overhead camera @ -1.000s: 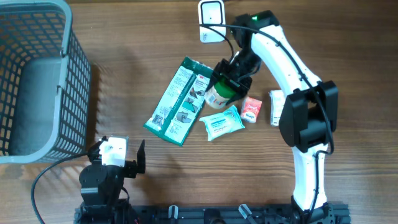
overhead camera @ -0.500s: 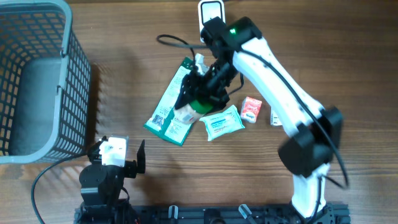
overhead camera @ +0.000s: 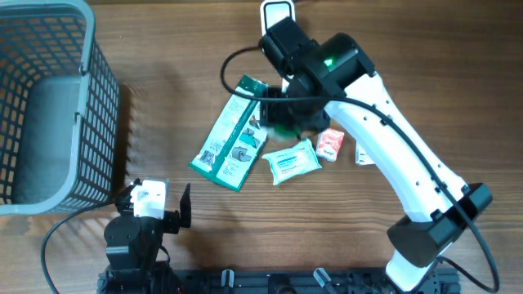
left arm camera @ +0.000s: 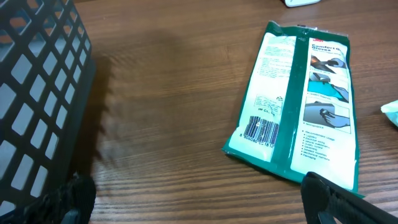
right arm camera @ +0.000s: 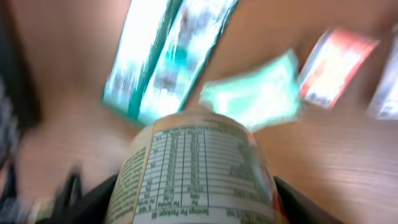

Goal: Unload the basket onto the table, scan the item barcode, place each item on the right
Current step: 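Lift jar past scanner with right gripper, set it at right table edge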

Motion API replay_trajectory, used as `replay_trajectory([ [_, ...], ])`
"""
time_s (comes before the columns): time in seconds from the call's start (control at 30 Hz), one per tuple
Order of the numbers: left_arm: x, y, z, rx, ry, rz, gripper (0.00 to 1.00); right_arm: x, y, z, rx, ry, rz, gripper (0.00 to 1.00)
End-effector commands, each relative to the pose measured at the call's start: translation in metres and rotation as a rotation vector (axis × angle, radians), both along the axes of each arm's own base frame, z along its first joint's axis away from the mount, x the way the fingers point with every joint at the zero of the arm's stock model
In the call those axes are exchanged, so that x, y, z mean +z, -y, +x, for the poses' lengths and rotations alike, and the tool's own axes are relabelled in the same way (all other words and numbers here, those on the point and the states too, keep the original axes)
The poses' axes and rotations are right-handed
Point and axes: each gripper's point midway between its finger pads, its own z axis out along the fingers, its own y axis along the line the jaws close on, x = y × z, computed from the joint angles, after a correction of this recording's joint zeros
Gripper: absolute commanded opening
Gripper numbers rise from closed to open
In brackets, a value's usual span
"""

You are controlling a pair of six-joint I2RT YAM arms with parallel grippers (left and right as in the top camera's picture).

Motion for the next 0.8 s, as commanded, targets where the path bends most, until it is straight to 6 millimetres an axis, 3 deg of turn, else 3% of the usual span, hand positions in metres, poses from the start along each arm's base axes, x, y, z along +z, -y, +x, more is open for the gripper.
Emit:
replay_trajectory([
  [0.0,0.001,0.003,0.000,-0.021,0.008,0.004,1.00,0.024,0.018,0.059,-0.113,0.305,-0.109,0.68],
  [0.17,0.001,0.003,0.000,-0.021,0.008,0.004,1.00,0.061,0.016,0.131,-0.163,0.658,-0.180,0.68],
  [0.27,0.001,0.003,0.000,-0.021,0.008,0.004,1.00,0.063,0.011,0.168,-0.176,0.788,-0.235,0.68],
  [0.37,0.001,0.003,0.000,-0.021,0.008,0.004,1.00,0.040,0.005,0.206,-0.188,0.835,-0.238,0.68],
  [0.6,0.001,0.003,0.000,-0.021,0.008,0.004,1.00,-0.025,0.015,0.300,-0.256,0.981,-0.233,0.68],
  [0.77,0.001,0.003,0.000,-0.021,0.008,0.004,1.00,-0.070,0.001,0.331,-0.257,1.037,-0.143,0.72],
])
